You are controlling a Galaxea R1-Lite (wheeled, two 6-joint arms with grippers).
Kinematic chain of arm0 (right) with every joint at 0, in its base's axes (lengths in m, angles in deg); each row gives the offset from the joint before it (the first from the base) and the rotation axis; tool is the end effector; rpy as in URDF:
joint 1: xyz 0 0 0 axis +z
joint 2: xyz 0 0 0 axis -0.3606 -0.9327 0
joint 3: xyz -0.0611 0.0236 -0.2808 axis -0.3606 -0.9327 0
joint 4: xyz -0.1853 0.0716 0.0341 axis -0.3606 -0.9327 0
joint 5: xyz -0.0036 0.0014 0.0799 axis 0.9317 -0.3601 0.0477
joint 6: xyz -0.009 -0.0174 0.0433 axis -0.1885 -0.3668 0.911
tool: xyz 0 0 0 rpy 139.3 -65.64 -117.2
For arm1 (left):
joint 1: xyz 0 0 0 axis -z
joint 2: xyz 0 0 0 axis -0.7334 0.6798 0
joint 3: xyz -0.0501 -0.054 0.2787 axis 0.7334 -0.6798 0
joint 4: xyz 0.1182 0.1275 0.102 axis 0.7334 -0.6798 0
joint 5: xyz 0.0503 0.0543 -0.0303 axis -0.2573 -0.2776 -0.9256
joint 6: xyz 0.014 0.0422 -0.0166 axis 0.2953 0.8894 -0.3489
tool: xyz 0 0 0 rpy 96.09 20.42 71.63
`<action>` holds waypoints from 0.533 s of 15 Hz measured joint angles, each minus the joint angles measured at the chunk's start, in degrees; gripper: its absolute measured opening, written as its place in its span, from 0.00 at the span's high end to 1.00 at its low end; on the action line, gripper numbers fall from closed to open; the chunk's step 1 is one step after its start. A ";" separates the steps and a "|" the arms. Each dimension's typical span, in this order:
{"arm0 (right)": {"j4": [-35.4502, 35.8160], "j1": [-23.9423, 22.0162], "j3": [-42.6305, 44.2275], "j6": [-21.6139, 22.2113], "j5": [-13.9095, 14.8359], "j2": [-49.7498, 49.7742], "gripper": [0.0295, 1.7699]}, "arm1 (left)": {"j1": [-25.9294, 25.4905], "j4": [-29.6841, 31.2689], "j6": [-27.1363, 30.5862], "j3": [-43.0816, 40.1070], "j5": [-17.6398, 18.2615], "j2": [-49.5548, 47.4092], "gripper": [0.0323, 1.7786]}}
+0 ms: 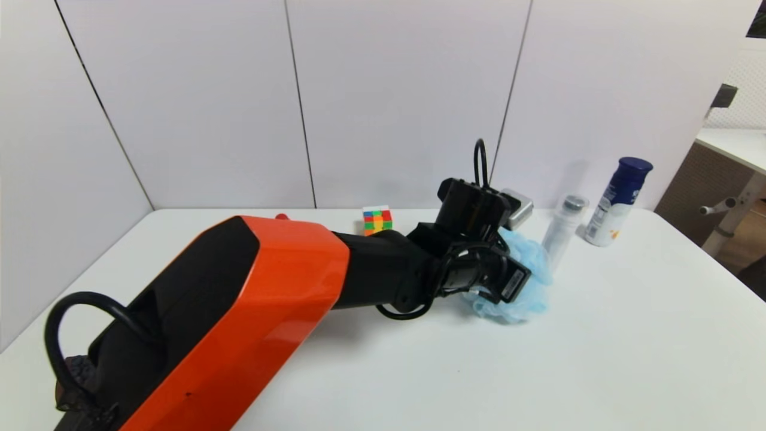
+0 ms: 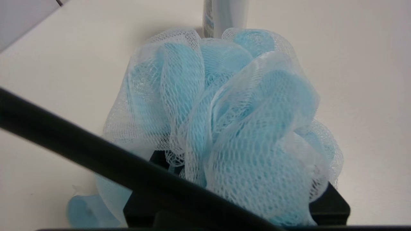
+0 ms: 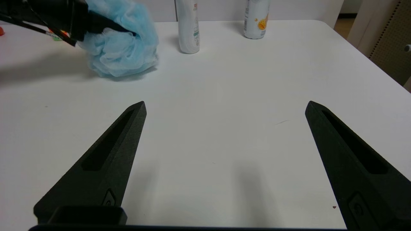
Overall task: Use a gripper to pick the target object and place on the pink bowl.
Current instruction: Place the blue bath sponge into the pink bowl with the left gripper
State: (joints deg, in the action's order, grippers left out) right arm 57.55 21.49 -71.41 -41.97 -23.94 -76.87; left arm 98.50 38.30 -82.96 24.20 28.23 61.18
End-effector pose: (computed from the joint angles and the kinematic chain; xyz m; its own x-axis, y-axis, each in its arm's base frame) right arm 0.0260 -0.0001 0.0800 0.9994 0.0014 0.0351 -0.0018 0.9999 0.0121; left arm 0.3263 -0.4148 0.1303 0.5077 -0.7848 -0.3555 0.8460 0.5321 0.0335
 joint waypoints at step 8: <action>-0.02 0.02 0.00 0.02 -0.02 0.00 0.03 | -4.88 -6.36 1.34 -8.96 -4.91 -21.69 0.74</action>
State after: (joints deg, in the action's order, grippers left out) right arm 57.52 21.51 -71.41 -41.94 -23.97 -76.87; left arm 93.62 31.94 -81.62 15.24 23.32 39.49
